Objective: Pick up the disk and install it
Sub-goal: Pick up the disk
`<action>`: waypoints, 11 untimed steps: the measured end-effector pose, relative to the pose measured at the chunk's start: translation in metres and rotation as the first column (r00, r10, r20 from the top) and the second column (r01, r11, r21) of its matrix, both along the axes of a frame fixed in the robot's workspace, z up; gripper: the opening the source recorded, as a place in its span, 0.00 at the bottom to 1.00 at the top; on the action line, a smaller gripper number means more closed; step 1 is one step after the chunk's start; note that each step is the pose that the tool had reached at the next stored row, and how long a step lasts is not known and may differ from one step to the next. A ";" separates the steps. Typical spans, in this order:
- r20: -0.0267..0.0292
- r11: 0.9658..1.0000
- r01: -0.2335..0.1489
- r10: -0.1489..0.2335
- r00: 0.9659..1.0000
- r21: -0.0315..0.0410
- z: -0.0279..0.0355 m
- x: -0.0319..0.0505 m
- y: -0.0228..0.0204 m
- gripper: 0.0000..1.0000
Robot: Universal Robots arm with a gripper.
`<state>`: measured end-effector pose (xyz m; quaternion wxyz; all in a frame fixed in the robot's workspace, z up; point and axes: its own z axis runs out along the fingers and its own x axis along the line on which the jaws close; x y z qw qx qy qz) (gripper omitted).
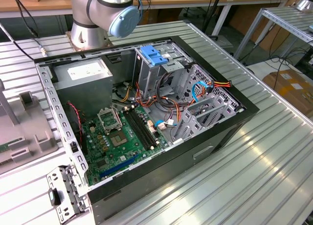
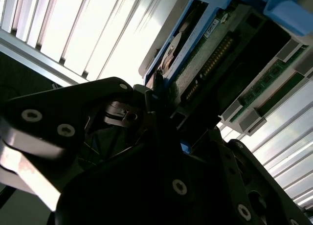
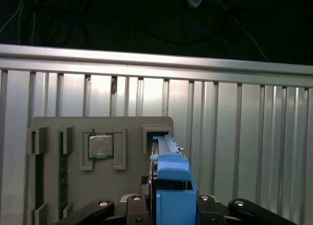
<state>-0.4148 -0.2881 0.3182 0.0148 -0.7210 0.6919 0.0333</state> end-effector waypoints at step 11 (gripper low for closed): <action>0.000 1.000 0.000 0.000 1.000 0.000 0.0088 0.0000 0.0000 0.36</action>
